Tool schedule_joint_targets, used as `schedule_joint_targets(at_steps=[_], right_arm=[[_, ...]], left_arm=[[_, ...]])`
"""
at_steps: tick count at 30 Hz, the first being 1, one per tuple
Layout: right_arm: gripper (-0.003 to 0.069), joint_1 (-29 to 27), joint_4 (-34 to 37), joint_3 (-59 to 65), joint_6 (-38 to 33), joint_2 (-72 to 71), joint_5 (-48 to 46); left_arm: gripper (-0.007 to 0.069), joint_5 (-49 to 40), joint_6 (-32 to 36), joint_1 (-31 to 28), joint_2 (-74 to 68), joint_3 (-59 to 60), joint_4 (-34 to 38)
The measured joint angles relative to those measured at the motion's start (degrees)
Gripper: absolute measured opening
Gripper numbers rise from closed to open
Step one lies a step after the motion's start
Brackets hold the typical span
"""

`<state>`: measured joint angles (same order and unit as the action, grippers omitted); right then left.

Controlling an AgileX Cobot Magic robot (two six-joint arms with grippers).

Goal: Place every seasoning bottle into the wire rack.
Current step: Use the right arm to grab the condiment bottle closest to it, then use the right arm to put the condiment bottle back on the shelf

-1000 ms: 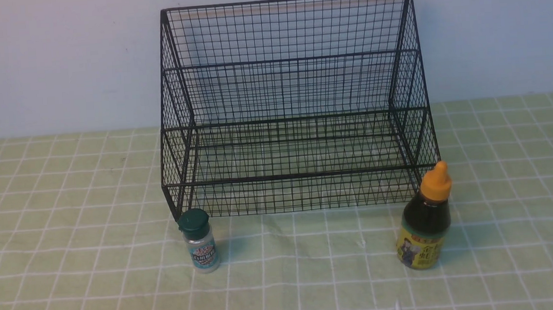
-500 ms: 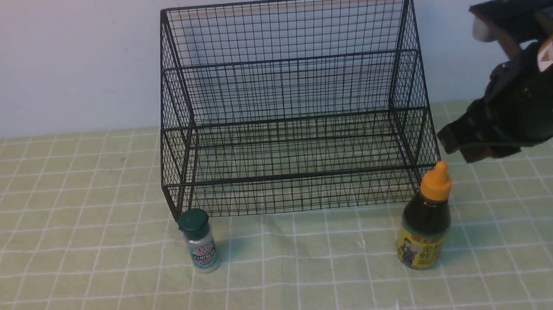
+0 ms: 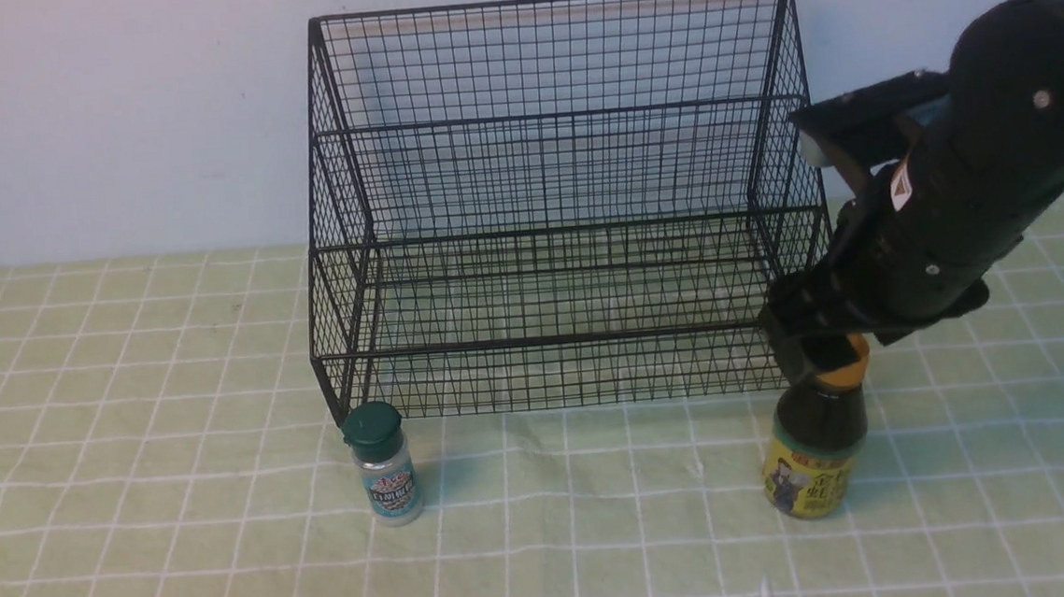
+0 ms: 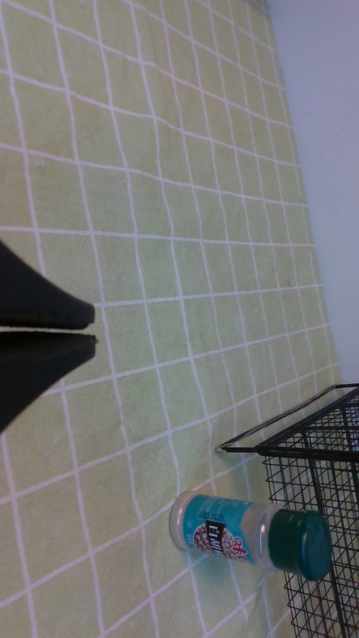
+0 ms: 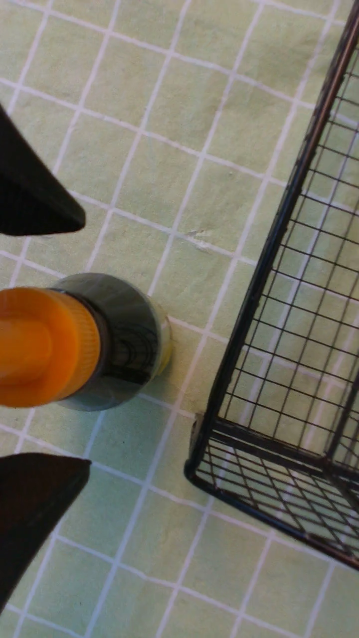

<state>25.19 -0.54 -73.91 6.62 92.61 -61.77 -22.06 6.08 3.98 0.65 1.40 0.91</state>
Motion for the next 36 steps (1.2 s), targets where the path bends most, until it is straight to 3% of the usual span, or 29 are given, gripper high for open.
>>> schedule_joint_targets(at_steps=[1, 4, 11, 17, 25, 36], right_arm=[[0.0489, 0.0, 0.2, 0.0, -0.2, 0.4, -0.2], [0.0278, 0.0, 0.5, 0.0, -2.5, 0.7, -0.8], [0.0286, 0.0, 1.0, -1.0, -4.0, -2.2, -7.3], [0.0286, 0.0, 1.8, -9.8, -4.2, -8.4, -11.3], [0.0286, 0.0, 2.7, -23.1, -6.2, -5.5, -10.1], [0.0286, 0.0, -0.4, -25.6, -6.0, 5.1, -4.6]], left_arm=[[-0.0006, 0.0, 0.0, 0.0, 0.0, 0.0, 0.0], [-0.0006, 0.0, 0.0, 0.0, 0.0, 0.0, 0.0], [-0.0006, 0.0, 0.0, 0.0, 0.0, 0.0, 0.0], [-0.0006, 0.0, 0.0, 0.0, 0.0, 0.0, 0.0], [-0.0006, 0.0, 0.0, 0.0, 0.0, 0.0, 0.0], [-0.0006, 0.0, 0.0, 0.0, 0.0, 0.0, 0.0]])
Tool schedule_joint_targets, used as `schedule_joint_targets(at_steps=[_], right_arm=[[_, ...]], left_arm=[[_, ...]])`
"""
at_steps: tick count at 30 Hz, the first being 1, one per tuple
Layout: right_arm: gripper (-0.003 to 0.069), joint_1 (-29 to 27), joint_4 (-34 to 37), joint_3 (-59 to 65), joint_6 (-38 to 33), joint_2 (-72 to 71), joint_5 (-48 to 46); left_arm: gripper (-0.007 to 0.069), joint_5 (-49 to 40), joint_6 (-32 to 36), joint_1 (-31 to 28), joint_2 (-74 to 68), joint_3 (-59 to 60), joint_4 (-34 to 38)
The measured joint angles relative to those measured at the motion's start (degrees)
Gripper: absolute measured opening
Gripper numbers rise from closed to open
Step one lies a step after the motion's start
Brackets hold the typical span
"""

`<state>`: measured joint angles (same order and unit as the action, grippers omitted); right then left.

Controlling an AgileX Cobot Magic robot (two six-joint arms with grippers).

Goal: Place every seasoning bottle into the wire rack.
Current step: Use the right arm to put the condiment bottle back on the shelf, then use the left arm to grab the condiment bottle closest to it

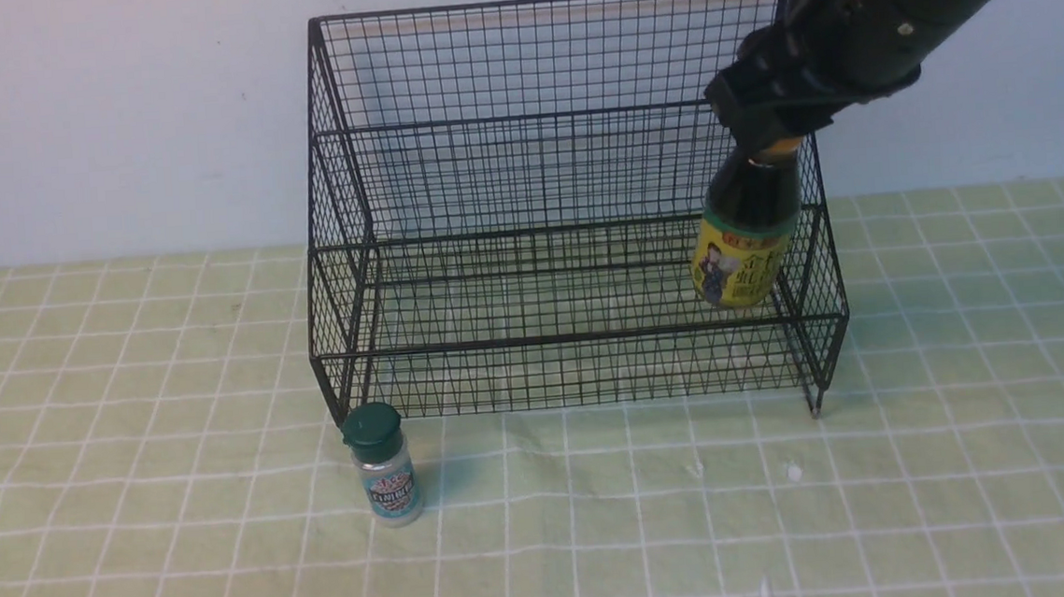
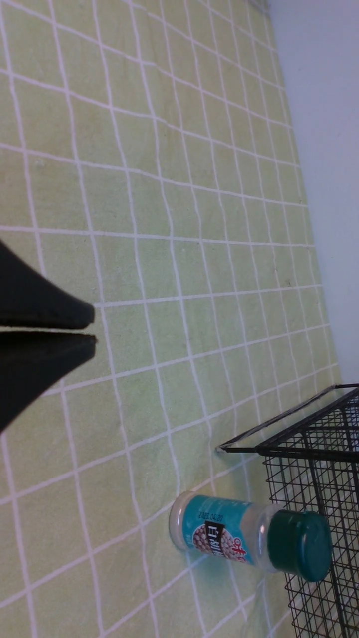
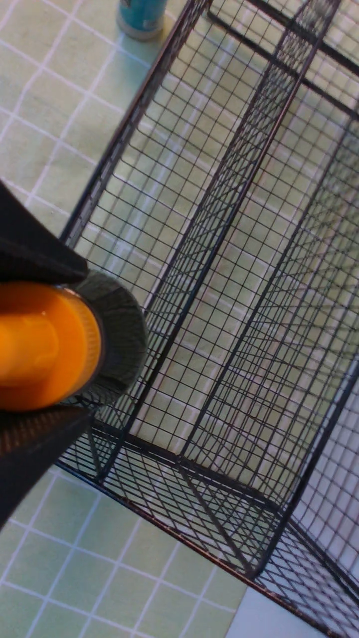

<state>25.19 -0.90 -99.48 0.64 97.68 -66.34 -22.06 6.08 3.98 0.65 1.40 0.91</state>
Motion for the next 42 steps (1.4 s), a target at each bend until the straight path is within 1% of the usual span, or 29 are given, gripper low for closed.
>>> schedule_joint_targets(at_steps=[6, 13, 18, 20, 24, 26, 28, 30, 31, 34, 39, 40, 41, 42], right_arm=[[0.0286, 0.0, -0.5, -0.1, 0.3, 3.4, -0.1], [0.0286, 0.0, -0.8, -0.1, 0.3, 8.4, -2.5], [0.0292, 0.0, -0.8, -0.3, 0.3, 8.7, -2.1], [0.0318, 0.0, -1.0, -0.3, 0.5, 8.7, -2.1], [0.0456, 0.0, -2.2, -0.3, 1.6, 8.4, -3.2], [0.0504, 0.0, -2.8, -0.3, 1.6, 7.0, -4.6], [0.0508, 0.0, -3.4, -0.3, 1.6, 5.1, -4.8], [0.0478, 0.0, -4.0, -0.3, 1.6, 1.8, -5.1], [0.0478, 0.0, -4.0, -0.3, 1.6, 1.4, -5.1], [0.0356, 0.0, -4.4, -0.3, 1.7, -6.0, -5.2], [0.0113, 0.0, -4.6, -0.3, 3.6, -19.6, -5.9], [0.0080, 0.0, -4.6, -0.1, 3.9, -21.6, -6.0], [0.0064, 0.0, -4.6, 0.1, 4.1, -22.6, -6.0], [0.0024, 0.0, -4.6, 1.5, 4.9, -26.4, -6.0]], left_arm=[[-0.0006, 0.0, 0.0, 0.0, 0.0, 0.0, 0.0], [-0.0006, 0.0, 0.0, 0.0, 0.0, 0.0, 0.0], [-0.0006, 0.0, 0.0, 0.0, 0.0, 0.0, 0.0], [-0.0006, 0.0, 0.0, 0.0, 0.0, 0.0, 0.0], [-0.0006, 0.0, 0.0, 0.0, 0.0, 0.0, 0.0], [-0.0006, 0.0, 0.0, 0.0, 0.0, 0.0, 0.0], [-0.0006, 0.0, 0.0, 0.0, 0.0, 0.0, 0.0], [-0.0006, 0.0, 0.0, 0.0, 0.0, 0.0, 0.0], [-0.0006, 0.0, 0.0, 0.0, 0.0, 0.0, 0.0], [-0.0006, 0.0, 0.0, 0.0, 0.0, 0.0, 0.0], [-0.0006, 0.0, 0.0, 0.0, 0.0, 0.0, 0.0], [-0.0006, 0.0, 0.0, 0.0, 0.0, 0.0, 0.0], [-0.0006, 0.0, 0.0, 0.0, 0.0, 0.0, 0.0], [-0.0006, 0.0, 0.0, 0.0, 0.0, 0.0, 0.0]])
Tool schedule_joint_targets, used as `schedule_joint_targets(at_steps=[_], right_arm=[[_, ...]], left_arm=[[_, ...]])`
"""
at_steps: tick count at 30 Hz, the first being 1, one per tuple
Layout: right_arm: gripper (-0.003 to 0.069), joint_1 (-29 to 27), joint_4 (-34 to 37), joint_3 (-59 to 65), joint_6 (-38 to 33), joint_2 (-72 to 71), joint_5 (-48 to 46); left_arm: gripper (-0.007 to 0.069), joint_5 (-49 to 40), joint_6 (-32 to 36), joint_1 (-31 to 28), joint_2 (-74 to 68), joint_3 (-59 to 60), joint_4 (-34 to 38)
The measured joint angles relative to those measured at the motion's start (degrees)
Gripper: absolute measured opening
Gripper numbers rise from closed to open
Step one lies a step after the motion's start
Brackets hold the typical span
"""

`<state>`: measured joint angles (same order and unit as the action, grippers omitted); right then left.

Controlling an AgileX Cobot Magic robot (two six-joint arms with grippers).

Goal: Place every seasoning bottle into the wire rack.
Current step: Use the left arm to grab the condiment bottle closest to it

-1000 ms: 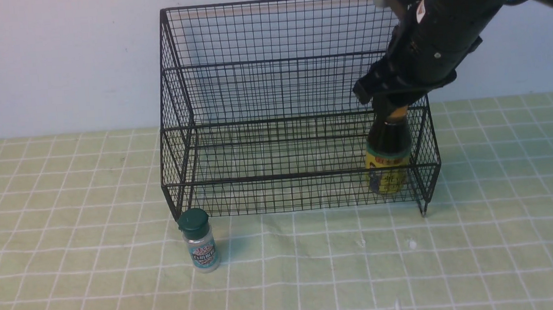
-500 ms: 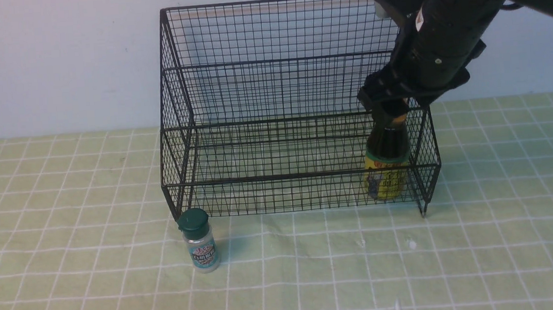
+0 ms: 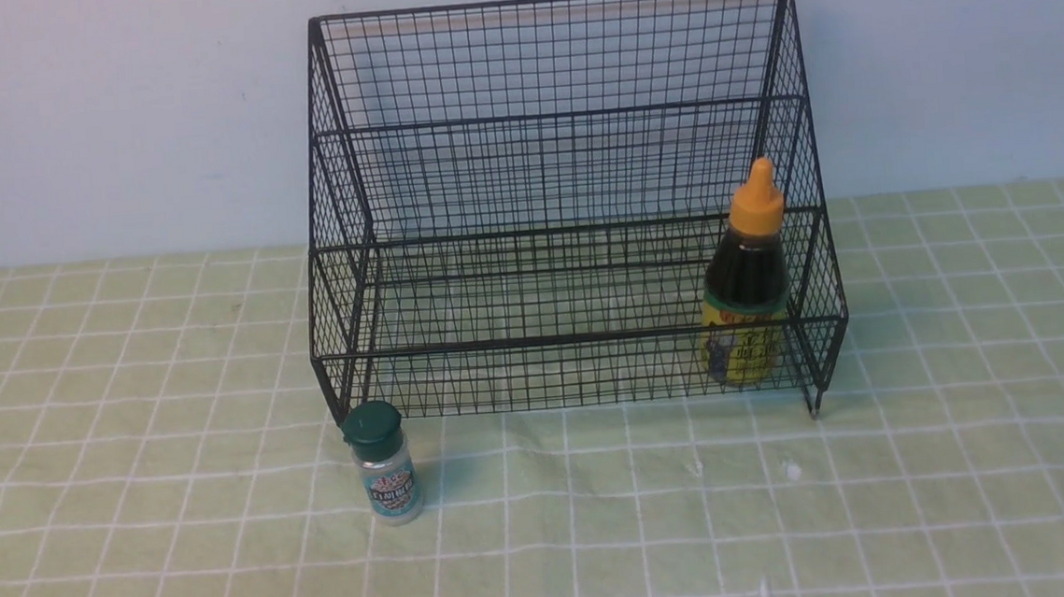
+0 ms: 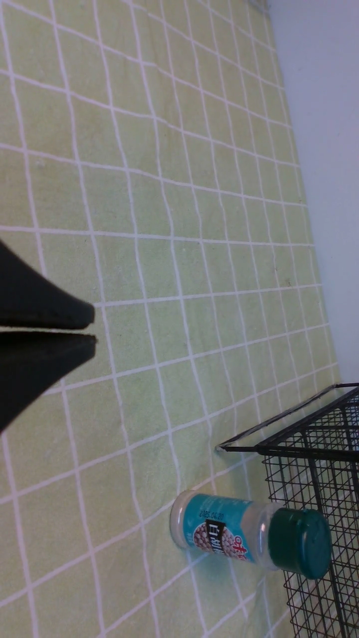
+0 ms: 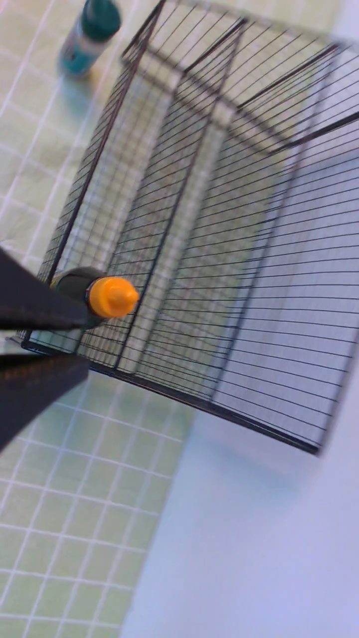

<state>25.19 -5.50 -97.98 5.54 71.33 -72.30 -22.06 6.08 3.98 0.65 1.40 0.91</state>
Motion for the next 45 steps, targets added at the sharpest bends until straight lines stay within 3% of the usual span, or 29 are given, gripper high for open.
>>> schedule_joint_targets(at_steps=[5, 12, 19, 35, 42, 45], right_arm=[[-0.0012, 0.0, -0.2, 12.5, 2.0, -14.1, 4.3], [-0.0013, 0.0, -0.2, 40.3, 10.4, -34.7, 24.2], [-0.0013, 0.0, 0.9, 57.3, 12.2, -48.1, 41.6], [-0.0015, -0.7, -6.6, 68.8, 11.1, -54.2, 48.6], [-0.0015, -16.4, -4.8, 84.2, 11.0, -61.5, 53.0], [-0.0015, -20.7, -4.5, 92.1, 10.8, -65.3, 54.5]], left_arm=[[-0.0006, 0.0, 0.0, 0.0, 0.0, 0.0, 0.0], [-0.0006, 0.0, 0.0, 0.0, 0.0, 0.0, 0.0], [-0.0006, 0.0, 0.0, 0.0, 0.0, 0.0, 0.0], [-0.0006, 0.0, 0.0, 0.0, 0.0, 0.0, 0.0], [-0.0006, 0.0, 0.0, 0.0, 0.0, 0.0, 0.0], [-0.0006, 0.0, 0.0, 0.0, 0.0, 0.0, 0.0]])
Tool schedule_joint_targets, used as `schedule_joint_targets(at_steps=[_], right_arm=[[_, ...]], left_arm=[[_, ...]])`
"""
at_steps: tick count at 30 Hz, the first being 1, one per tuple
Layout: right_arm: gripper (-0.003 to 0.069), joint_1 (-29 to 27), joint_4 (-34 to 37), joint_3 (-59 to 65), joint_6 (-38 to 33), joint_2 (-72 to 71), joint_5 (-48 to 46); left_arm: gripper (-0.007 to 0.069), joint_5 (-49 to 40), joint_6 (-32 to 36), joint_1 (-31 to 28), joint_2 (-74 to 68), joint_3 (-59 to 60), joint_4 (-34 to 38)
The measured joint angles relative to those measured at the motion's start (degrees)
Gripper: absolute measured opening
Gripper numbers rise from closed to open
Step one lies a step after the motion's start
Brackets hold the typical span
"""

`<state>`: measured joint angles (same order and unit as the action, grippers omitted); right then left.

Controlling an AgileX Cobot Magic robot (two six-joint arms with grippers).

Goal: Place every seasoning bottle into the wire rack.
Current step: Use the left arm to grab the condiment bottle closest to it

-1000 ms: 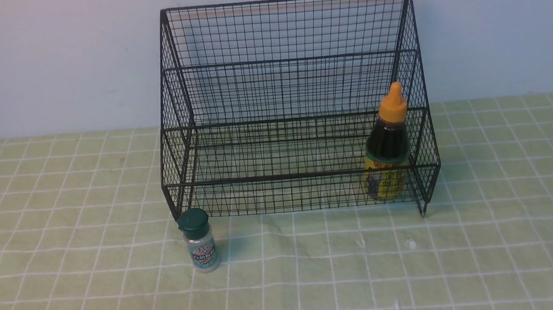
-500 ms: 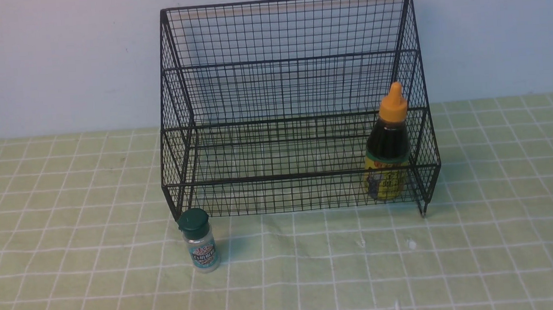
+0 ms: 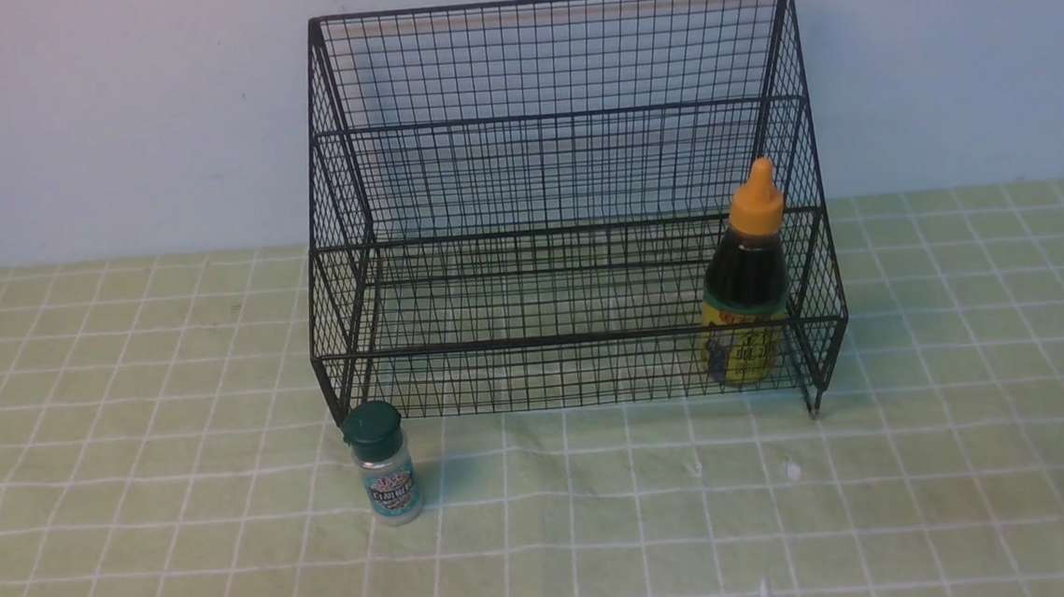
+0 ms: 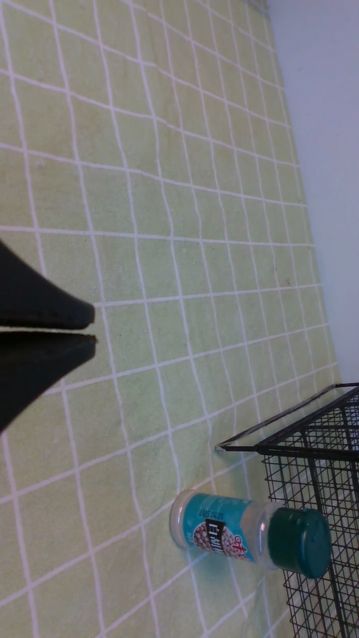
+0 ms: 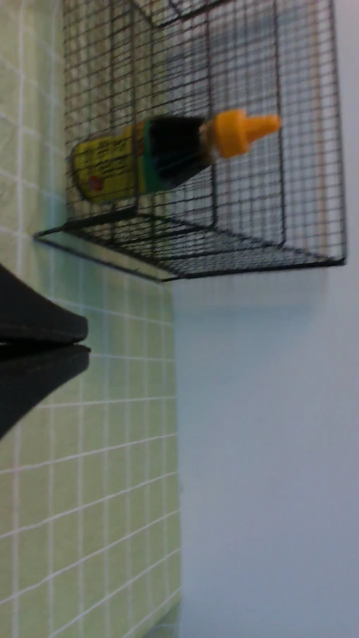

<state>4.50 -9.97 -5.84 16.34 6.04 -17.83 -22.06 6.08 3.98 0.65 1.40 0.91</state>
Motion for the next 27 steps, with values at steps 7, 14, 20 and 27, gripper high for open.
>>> schedule_joint_targets(at_steps=[7, 14, 20, 27], right_arm=[[-0.0015, -2.3, 0.2, 7.4, -0.5, -6.4, -2.1], [-0.0015, -2.3, 0.2, 7.2, -0.8, -6.7, -3.0], [-0.0015, -2.3, 0.2, 7.2, -0.8, -6.7, -3.1], [-0.0015, -2.3, 0.2, 7.2, -0.8, -6.7, -3.1]], left_arm=[[-0.0006, 0.0, 0.0, 0.0, 0.0, 0.0, 0.0], [-0.0006, 0.0, 0.0, 0.0, 0.0, 0.0, 0.0], [-0.0006, 0.0, 0.0, 0.0, 0.0, 0.0, 0.0], [-0.0006, 0.0, 0.0, 0.0, 0.0, 0.0, 0.0]])
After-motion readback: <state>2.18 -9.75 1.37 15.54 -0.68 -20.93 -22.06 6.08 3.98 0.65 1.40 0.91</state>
